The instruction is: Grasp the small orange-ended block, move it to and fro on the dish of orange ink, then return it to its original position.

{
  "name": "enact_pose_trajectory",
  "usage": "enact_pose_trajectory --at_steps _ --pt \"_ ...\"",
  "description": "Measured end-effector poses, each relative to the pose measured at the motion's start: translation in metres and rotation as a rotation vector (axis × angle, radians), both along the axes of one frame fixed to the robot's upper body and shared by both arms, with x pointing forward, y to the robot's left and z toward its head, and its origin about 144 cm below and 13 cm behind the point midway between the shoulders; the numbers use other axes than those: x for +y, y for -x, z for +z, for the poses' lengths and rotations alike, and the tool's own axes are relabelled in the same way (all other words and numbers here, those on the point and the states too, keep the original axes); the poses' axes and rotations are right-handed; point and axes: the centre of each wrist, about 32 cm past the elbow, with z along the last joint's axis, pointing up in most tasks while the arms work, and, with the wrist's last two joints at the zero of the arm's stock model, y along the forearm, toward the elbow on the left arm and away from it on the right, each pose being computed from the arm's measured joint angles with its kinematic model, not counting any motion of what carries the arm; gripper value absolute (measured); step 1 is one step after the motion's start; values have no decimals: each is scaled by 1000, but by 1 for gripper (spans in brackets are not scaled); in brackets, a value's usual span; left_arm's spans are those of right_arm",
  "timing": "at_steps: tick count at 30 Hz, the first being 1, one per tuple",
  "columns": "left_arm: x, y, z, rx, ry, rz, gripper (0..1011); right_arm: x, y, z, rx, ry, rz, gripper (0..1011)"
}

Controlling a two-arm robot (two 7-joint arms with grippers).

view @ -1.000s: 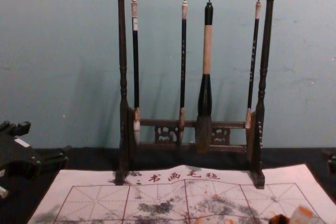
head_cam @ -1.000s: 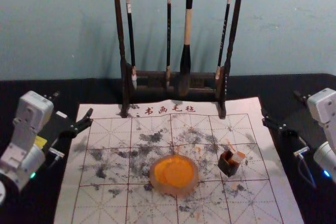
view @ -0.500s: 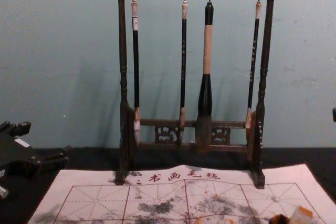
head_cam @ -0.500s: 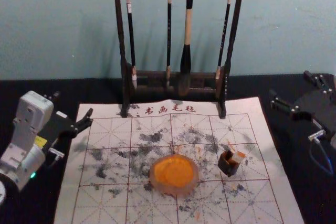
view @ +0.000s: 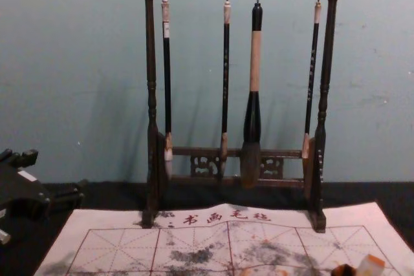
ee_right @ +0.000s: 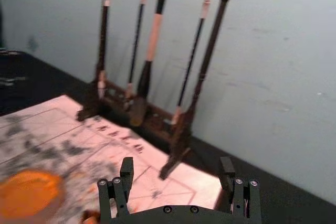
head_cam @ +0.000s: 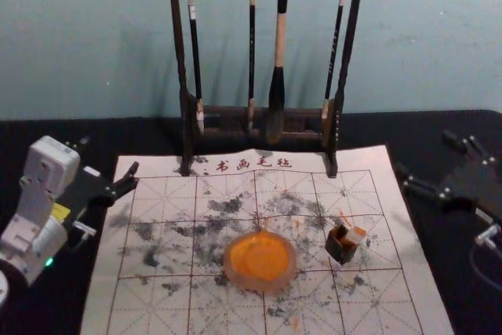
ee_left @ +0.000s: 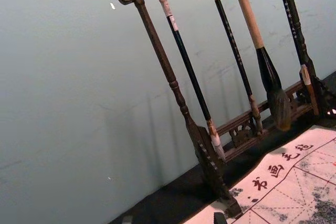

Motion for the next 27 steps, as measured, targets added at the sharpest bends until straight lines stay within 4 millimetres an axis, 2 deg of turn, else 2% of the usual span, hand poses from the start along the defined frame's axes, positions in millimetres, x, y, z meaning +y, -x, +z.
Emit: enact_pose_trajectory --at_steps 8,14,27 --pt "0 0 0 0 0 0 1001 -5 17 -5 59 12 106 1003" --pt "0 0 0 0 0 0 1001 -8 21 -11 105 44 169 1002" --pt "0 0 0 0 0 0 1001 -5 4 -26 183 116 213 1003"
